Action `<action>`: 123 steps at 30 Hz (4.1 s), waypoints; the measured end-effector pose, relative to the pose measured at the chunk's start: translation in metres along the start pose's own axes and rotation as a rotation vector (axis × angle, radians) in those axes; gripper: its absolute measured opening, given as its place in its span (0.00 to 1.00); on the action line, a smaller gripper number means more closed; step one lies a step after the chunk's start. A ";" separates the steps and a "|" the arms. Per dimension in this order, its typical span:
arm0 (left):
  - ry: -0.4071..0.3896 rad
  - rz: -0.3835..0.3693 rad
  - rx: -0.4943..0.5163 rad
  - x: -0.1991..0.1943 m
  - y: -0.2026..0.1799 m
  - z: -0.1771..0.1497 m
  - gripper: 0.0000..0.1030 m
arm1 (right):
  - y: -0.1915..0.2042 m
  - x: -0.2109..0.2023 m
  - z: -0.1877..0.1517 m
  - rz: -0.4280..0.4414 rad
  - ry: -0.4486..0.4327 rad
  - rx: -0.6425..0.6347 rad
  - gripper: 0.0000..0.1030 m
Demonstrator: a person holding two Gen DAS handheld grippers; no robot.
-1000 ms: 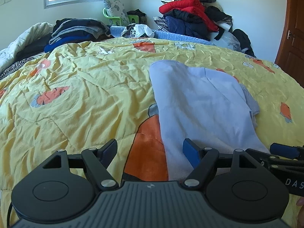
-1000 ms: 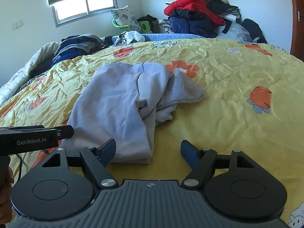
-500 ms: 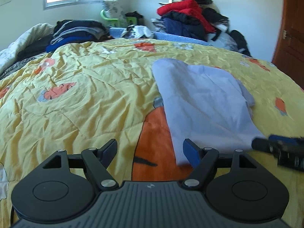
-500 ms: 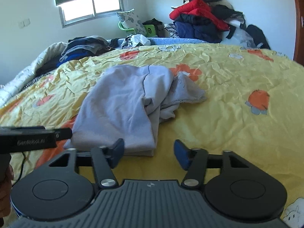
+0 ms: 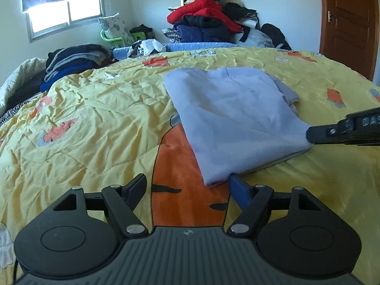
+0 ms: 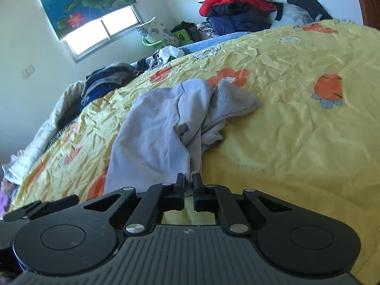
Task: Fold small clothes
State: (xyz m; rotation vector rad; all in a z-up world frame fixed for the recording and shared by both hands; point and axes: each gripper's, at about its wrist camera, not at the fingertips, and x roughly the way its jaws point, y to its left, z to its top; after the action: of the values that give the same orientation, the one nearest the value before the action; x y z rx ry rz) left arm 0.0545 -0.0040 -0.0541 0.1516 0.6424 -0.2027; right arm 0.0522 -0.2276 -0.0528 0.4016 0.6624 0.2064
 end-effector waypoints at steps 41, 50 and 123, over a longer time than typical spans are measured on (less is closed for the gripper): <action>0.047 0.013 -0.172 -0.012 0.018 -0.003 0.82 | 0.054 -0.016 -0.025 -0.136 -0.022 -0.303 0.63; 0.042 0.034 -0.189 -0.022 0.020 -0.021 0.86 | 0.051 -0.024 -0.048 -0.153 0.021 -0.298 0.79; 0.017 0.146 -0.207 -0.031 0.022 -0.042 1.00 | 0.044 -0.014 -0.061 -0.306 0.029 -0.334 1.00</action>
State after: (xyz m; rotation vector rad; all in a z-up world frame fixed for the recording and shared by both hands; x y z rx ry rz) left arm 0.0104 0.0301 -0.0669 0.0010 0.6622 0.0057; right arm 0.0000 -0.1746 -0.0699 -0.0254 0.6941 0.0298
